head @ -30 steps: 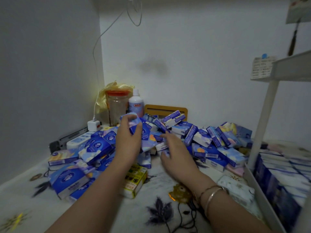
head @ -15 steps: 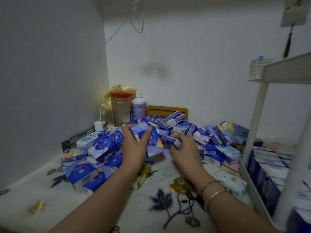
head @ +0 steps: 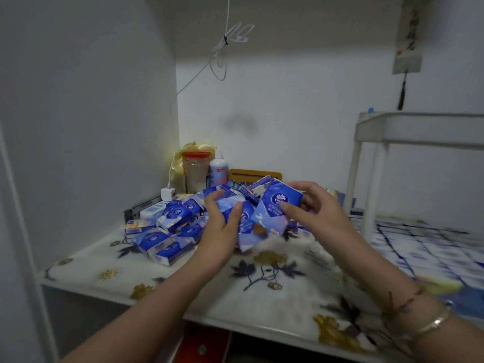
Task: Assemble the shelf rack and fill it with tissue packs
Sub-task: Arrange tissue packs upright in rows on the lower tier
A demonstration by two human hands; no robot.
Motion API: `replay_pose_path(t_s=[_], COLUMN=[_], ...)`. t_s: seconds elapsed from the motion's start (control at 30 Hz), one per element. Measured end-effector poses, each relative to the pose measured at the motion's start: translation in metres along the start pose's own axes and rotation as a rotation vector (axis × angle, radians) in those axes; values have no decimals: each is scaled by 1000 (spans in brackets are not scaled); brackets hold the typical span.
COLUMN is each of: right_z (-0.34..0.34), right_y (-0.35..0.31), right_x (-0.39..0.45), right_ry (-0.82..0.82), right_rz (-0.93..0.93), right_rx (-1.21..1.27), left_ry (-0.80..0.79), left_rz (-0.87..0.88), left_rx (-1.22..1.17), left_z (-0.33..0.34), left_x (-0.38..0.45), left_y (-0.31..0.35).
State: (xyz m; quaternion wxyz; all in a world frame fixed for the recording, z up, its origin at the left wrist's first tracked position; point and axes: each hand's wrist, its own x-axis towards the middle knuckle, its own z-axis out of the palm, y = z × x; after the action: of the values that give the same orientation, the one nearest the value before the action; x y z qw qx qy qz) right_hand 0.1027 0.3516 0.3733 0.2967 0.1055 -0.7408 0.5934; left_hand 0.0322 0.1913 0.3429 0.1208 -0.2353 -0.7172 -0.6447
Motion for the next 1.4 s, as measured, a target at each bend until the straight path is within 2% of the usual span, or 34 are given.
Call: replay_pose_path(t_s=[0.1,0.23,0.33,0.4,0.47,0.57,0.67,0.73,0.83,0.97,1.1,1.27,1.4], right_z=[-18,-41,-59,-72,-87,-108,-138,-160,-191,-230,-259,-272,-281], right_y=[-13,-24,-30,-35,-42,-47,-44,-44,-49,-44,-25,0,3], right_x=[-21,-47,-63,-71,-80,-91,-97,-102,-111,-116,-119,-120,-119], right_ry=[-98,-187,-182,-135,-144,-189,-72,4,85,248,338,371,334], right_rz=[5,66,56,64,111,202,236,226,223,247,328,357,341], right_rx=[-130,-196,-292,-293,-241,28,203,208,155,-57,-237,-101,-24], left_ry=[-127,-167,-140,-236,-354,-480,-612,-635,-579,-722,-749,-974,-973], left_rz=[-14,-40,-60,-72,-69,-37,-10,30,151,253,518,563,631], left_rx=[-58,-117,-291,-275,-205,-259,-299,-224,26,126,479,859,988], left_z=[14,42,60,74,82,101,133,161,206,237,240,241,243], left_x=[-24,-41,-52,-62,-77,-83,-90,-86,-71,-62,-52,-51,-50], left_y=[19,42,54,63,76,88,99,102,100,105,97,75,64])
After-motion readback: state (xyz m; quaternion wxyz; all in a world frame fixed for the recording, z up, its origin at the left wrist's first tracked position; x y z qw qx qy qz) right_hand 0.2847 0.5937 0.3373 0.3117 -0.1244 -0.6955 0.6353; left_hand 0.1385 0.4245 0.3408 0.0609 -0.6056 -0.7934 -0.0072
